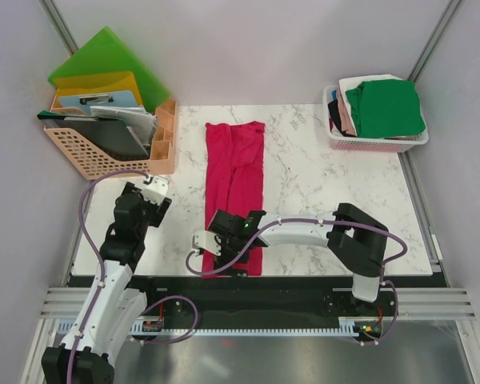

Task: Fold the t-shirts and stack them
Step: Grab the bottom of the folded rectangular tshirt with right arm

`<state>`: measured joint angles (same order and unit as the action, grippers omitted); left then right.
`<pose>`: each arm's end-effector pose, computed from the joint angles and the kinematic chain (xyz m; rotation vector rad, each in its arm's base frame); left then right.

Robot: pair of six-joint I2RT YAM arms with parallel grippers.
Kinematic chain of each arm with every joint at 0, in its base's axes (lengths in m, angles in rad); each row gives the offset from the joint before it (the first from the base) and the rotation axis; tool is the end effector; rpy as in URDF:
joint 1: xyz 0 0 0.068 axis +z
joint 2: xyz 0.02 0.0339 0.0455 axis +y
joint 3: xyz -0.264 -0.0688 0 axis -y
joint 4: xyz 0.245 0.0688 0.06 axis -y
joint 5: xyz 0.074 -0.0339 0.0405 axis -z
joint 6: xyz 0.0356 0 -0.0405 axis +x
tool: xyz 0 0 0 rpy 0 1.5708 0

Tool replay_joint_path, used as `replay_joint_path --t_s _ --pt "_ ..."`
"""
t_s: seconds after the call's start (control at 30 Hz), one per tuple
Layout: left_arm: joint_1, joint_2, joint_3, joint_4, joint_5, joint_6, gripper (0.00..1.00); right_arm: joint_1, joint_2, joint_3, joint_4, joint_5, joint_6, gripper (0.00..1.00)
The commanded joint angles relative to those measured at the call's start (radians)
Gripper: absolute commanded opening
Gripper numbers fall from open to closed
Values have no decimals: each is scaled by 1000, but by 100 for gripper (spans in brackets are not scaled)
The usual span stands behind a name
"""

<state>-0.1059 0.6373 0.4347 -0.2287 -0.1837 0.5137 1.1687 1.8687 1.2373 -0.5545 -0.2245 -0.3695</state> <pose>0.1587 -0.0103 0.2345 0.5020 1.9589 0.4439 0.1381 0.3450 0.1689 -2.0131 1.9904 0.5085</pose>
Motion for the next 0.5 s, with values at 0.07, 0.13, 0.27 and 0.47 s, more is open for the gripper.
replay_joint_path --t_s 0.07,0.13,0.27,0.47 --pt "8 7 -10 43 -2 0 86 17 -85 -10 5 132 44 98" --pt "8 12 -14 49 -7 0 86 22 -80 -18 19 139 56 98" --pt "8 7 -30 58 -19 22 86 51 -75 -58 54 143 87 98" --pt "8 12 -50 81 -33 33 86 98 -57 -105 120 126 126 98"
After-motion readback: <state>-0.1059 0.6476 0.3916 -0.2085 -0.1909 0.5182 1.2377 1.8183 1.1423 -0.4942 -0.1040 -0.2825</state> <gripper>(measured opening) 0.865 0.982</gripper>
